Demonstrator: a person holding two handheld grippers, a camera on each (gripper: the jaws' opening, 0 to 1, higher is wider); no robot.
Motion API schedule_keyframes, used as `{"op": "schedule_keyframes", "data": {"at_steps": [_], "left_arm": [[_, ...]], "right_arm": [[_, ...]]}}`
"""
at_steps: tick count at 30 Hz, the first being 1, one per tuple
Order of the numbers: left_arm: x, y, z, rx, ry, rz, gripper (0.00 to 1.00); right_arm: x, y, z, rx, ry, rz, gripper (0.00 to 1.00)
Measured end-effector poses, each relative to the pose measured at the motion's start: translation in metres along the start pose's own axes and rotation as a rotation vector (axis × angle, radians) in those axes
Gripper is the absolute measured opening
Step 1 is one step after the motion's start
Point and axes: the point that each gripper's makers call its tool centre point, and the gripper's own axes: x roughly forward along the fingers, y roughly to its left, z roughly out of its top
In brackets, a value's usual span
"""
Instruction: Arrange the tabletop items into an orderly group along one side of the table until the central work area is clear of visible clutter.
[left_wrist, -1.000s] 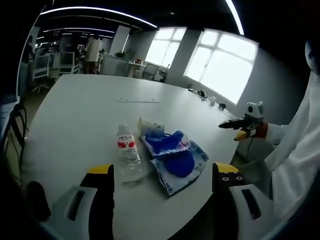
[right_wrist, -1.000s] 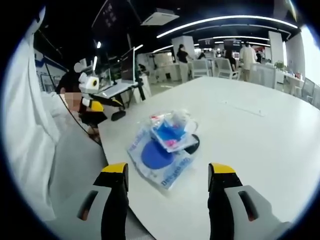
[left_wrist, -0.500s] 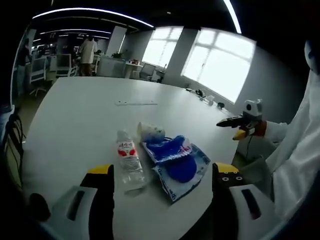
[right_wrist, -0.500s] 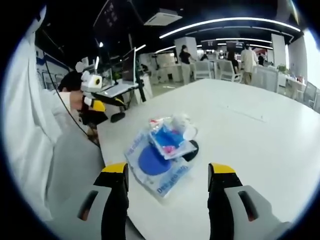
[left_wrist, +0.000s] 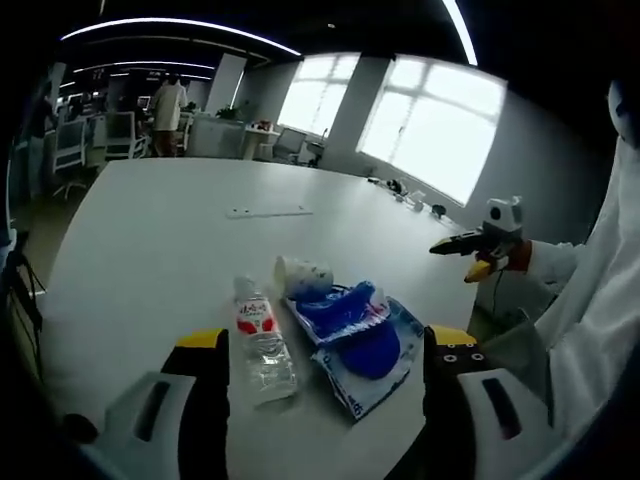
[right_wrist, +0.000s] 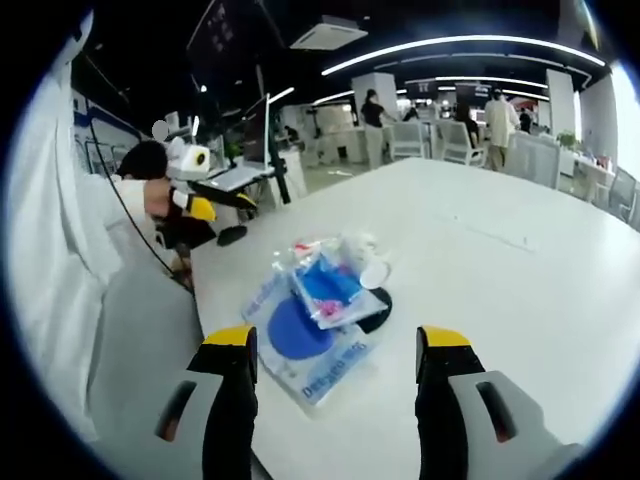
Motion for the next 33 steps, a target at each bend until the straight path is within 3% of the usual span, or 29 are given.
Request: {"op": "schedule_keyframes", "data": {"at_steps": [33], "left_arm": [[0.059,0.020,0.016,0.034,0.033,-0.076,0.80]], "right_arm": [[0.048,-0.028,0.025,-0.029,-0.006,0.031,0.61]]}}
